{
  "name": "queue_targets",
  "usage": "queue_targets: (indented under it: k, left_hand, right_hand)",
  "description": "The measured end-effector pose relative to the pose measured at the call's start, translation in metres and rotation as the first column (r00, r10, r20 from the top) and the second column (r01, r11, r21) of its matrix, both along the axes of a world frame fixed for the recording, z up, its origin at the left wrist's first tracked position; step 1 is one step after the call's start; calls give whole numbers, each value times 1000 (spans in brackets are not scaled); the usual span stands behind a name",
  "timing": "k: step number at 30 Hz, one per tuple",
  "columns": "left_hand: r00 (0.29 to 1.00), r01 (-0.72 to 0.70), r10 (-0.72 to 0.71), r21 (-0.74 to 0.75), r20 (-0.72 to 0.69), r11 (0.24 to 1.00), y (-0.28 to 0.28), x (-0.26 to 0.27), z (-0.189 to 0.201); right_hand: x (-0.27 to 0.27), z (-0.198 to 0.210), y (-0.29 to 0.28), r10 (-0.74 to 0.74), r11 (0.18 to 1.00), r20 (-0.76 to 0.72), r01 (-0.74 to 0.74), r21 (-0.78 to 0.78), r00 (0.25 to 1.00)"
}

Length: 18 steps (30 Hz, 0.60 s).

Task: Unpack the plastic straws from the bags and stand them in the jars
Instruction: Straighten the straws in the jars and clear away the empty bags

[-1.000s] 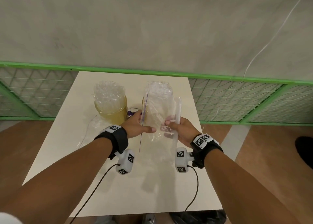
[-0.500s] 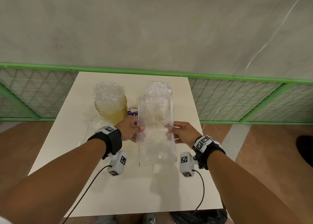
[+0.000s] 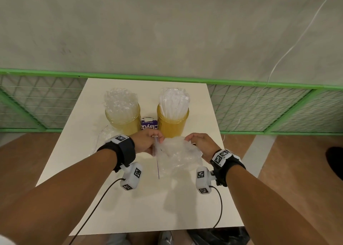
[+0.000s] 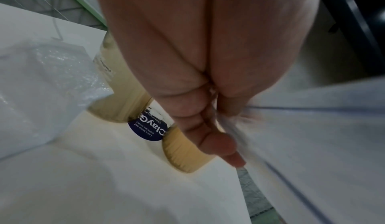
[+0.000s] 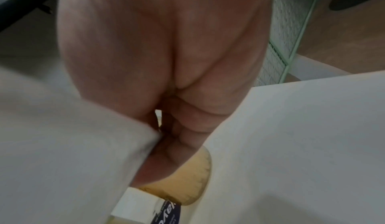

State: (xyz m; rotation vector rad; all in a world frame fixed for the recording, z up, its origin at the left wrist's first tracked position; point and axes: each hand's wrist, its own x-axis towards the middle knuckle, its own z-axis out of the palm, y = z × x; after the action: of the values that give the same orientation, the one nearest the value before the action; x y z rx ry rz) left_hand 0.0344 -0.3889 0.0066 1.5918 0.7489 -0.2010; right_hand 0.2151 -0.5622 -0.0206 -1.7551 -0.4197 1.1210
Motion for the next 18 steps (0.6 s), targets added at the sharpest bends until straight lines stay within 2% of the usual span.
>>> queue_targets:
  k: [3,5,8,10,14,16,18]
  left_hand:
    - [995,-68,55,-155,-87,985,-2,-2,2]
    - [985,-144,124,-168,-124,975,2,-5,1]
    - [984,-108,98,-58,-151,992,5,-14,-8]
    - [983,-76,73,-7,-168,997,10,-30,-23]
    - [954,5,55,200,-294,980,27,-72,-44]
    - [937,39,41,219,-347,975,39,-93,-52]
    - [933,-7,78,197,-353,980,51,-114,-56]
  right_hand:
    - [1,3,0,20,997,-5,-20,-81,1000]
    - [-3,-2,2,72,994,30,-69,-86,997]
    - [-10,-17,8,164,985,146,-154,-79,976]
    - [-20,-27,15,208,973,153,-188,-135,966]
    - [-53,-44,42,240,929,33,-220,-298,970]
    - [-75,-46,59,260,913,-11,-250,-321,966]
    - [-96,-44,78,293,899,-54,-294,-325,955]
